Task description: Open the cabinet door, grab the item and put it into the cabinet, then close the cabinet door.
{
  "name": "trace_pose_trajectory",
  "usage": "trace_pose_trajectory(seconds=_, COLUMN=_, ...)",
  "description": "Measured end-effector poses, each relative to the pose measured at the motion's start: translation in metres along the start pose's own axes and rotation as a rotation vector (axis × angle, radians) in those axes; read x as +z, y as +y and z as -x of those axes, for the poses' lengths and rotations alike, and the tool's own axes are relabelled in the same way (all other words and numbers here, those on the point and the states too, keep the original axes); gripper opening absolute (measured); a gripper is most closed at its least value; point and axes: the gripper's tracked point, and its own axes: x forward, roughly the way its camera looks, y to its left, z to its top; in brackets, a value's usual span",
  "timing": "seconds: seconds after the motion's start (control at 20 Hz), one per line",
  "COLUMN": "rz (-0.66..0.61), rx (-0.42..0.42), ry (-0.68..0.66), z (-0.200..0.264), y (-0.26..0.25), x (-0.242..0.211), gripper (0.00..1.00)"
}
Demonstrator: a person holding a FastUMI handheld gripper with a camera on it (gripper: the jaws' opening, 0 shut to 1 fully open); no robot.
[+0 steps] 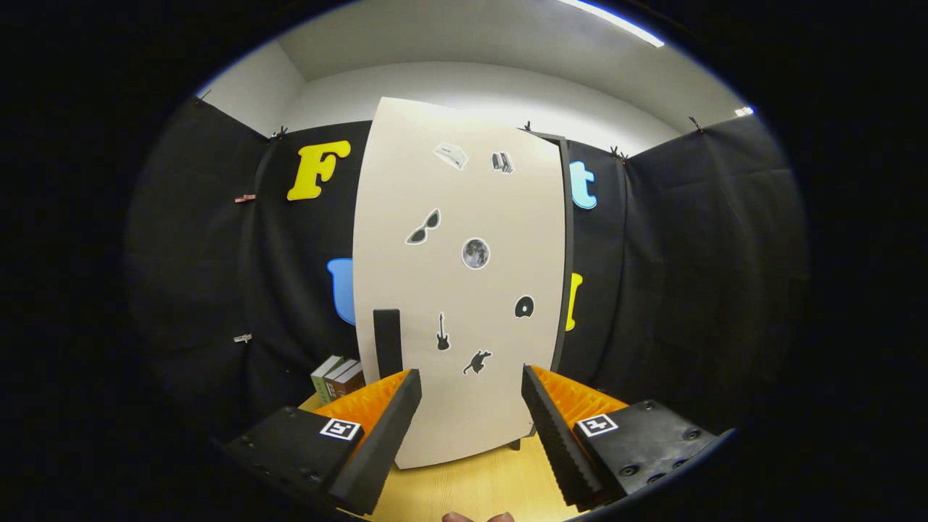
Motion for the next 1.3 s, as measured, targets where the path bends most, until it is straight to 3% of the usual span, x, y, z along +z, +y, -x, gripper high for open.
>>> trace_pose_trajectory(seconds=1.3, rz=0.019, rx=0.0, ry=-0.008, z=0.0054, y=0.0007, x=0.0021, gripper=0.96)
